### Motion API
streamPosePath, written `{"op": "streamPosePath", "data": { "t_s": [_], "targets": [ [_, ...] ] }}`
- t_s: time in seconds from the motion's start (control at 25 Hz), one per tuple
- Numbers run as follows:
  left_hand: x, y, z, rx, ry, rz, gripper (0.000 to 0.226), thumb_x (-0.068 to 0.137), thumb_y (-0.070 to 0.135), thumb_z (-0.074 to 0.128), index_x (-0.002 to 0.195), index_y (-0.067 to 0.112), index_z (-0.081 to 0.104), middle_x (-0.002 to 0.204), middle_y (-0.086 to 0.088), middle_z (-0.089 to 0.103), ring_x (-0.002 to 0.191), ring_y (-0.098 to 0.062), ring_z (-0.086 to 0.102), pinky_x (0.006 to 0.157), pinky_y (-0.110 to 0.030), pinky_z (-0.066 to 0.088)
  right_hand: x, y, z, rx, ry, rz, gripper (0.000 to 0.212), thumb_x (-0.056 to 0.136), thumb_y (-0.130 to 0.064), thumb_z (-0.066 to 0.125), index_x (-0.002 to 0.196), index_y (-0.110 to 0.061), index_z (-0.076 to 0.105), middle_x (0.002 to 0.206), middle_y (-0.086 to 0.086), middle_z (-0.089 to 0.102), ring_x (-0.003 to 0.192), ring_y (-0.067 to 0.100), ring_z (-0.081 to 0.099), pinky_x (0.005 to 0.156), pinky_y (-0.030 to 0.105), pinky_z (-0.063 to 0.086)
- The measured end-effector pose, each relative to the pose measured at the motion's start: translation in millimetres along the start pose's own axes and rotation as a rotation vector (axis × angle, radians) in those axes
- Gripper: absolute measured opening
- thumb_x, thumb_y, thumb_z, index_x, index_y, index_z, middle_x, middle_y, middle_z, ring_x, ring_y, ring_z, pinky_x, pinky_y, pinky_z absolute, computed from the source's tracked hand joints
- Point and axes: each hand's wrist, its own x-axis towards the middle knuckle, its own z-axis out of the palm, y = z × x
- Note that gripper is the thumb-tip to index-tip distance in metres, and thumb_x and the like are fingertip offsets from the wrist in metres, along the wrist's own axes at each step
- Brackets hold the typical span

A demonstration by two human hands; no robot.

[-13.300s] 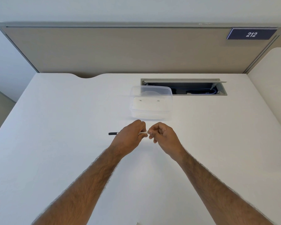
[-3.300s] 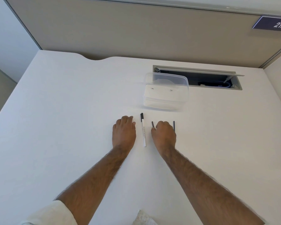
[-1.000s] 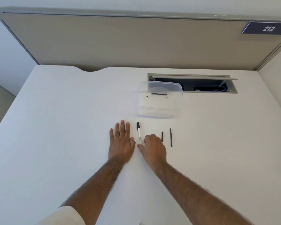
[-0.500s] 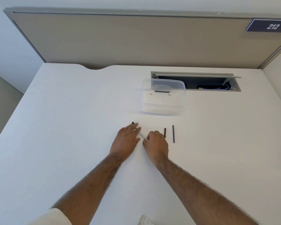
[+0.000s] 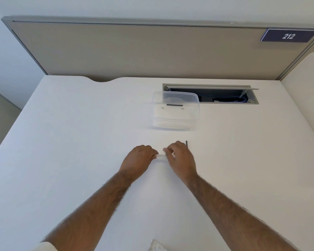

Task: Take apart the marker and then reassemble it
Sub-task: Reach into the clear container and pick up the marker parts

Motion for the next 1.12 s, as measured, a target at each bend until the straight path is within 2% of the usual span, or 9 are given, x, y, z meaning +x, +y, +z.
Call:
{"op": "streamPosePath", "data": {
  "t_s": [0.08, 0.2, 0.36, 0.56, 0.68, 0.84, 0.96, 1.04, 1.12],
  "targets": [
    [-3.4, 3.0, -1.2, -0.021, 0.025, -0.067, 0.017, 0.101, 0.024, 0.057, 0.110, 0.026, 0.072, 0.097, 0.011, 0.069, 0.091, -0.014, 0.059, 0.072, -0.025, 0.041, 4.2, 15.8, -11.1, 0.012, 0.139, 0.195, 0.022, 0.099, -0.025, 0.056, 0.086, -0.009, 0.065, 0.090, 0.006, 0.064, 0.091, 0.027, 0.059, 0.076, 0.040, 0.051],
    [-8.1, 8.4, -3.0, -0.059, 0.031, -0.127, 0.016, 0.101, 0.026, 0.056, 0.110, 0.028, 0.070, 0.098, 0.014, 0.067, 0.095, -0.010, 0.056, 0.071, -0.027, 0.046, 10.7, 33.7, -23.7, -0.150, 0.070, 0.410, 0.021, 0.098, -0.025, 0.057, 0.100, -0.006, 0.066, 0.106, 0.011, 0.064, 0.105, 0.032, 0.058, 0.079, 0.040, 0.052],
    [-13.5, 15.2, -3.7, -0.074, 0.027, -0.170, 0.015, 0.101, 0.028, 0.055, 0.108, 0.029, 0.068, 0.099, 0.015, 0.065, 0.098, -0.009, 0.055, 0.073, -0.031, 0.051, 18.9, 38.0, -28.5, -0.157, -0.042, 0.482, 0.020, 0.092, -0.023, 0.060, 0.103, -0.007, 0.065, 0.109, 0.011, 0.064, 0.106, 0.032, 0.060, 0.083, 0.042, 0.055],
    [-22.6, 22.5, -5.6, -0.101, 0.041, -0.191, 0.013, 0.101, 0.029, 0.055, 0.107, 0.031, 0.067, 0.097, 0.018, 0.063, 0.096, -0.007, 0.053, 0.070, -0.026, 0.044, 25.8, 35.9, -25.6, -0.183, -0.077, 0.559, 0.019, 0.086, -0.009, 0.055, 0.097, -0.005, 0.069, 0.101, 0.013, 0.069, 0.100, 0.035, 0.065, 0.076, 0.038, 0.057],
    [-26.9, 24.3, -7.7, -0.101, 0.049, -0.206, 0.013, 0.101, 0.029, 0.055, 0.106, 0.032, 0.067, 0.095, 0.018, 0.062, 0.094, -0.006, 0.052, 0.069, -0.025, 0.041, 22.4, 40.2, -26.9, -0.112, -0.056, 0.605, 0.019, 0.082, -0.006, 0.055, 0.095, -0.004, 0.069, 0.099, 0.013, 0.070, 0.098, 0.036, 0.065, 0.073, 0.037, 0.056],
    [-27.1, 24.0, -12.4, -0.114, 0.062, -0.212, 0.012, 0.101, 0.028, 0.056, 0.104, 0.032, 0.066, 0.091, 0.020, 0.059, 0.092, -0.006, 0.052, 0.065, -0.023, 0.037, 8.2, 49.5, -37.1, 0.010, 0.051, 0.499, 0.008, 0.079, -0.010, 0.057, 0.080, -0.010, 0.064, 0.087, 0.004, 0.068, 0.092, 0.031, 0.060, 0.074, 0.044, 0.056],
    [-23.3, 22.2, -16.0, -0.126, 0.081, -0.230, 0.012, 0.101, 0.027, 0.056, 0.102, 0.033, 0.066, 0.089, 0.020, 0.059, 0.092, -0.005, 0.051, 0.064, -0.022, 0.038, -0.7, 50.6, -45.8, 0.099, 0.093, 0.336, 0.006, 0.078, -0.013, 0.060, 0.074, -0.017, 0.061, 0.069, -0.008, 0.062, 0.074, 0.023, 0.060, 0.062, 0.035, 0.052],
    [-21.7, 22.4, -17.2, -0.136, 0.084, -0.245, 0.012, 0.101, 0.026, 0.056, 0.102, 0.033, 0.066, 0.090, 0.021, 0.059, 0.092, -0.006, 0.051, 0.066, -0.025, 0.039, -5.0, 46.3, -49.0, 0.134, 0.059, 0.228, 0.007, 0.079, -0.014, 0.062, 0.077, -0.020, 0.062, 0.069, -0.010, 0.063, 0.075, 0.019, 0.060, 0.064, 0.033, 0.050],
    [-20.2, 22.8, -17.8, -0.144, 0.084, -0.252, 0.013, 0.101, 0.026, 0.056, 0.103, 0.033, 0.066, 0.089, 0.021, 0.059, 0.093, -0.007, 0.052, 0.067, -0.025, 0.039, -7.1, 40.4, -50.0, 0.202, 0.029, 0.165, 0.012, 0.081, -0.012, 0.063, 0.085, -0.022, 0.069, 0.079, -0.013, 0.067, 0.085, 0.017, 0.063, 0.074, 0.033, 0.053]
  ]
}}
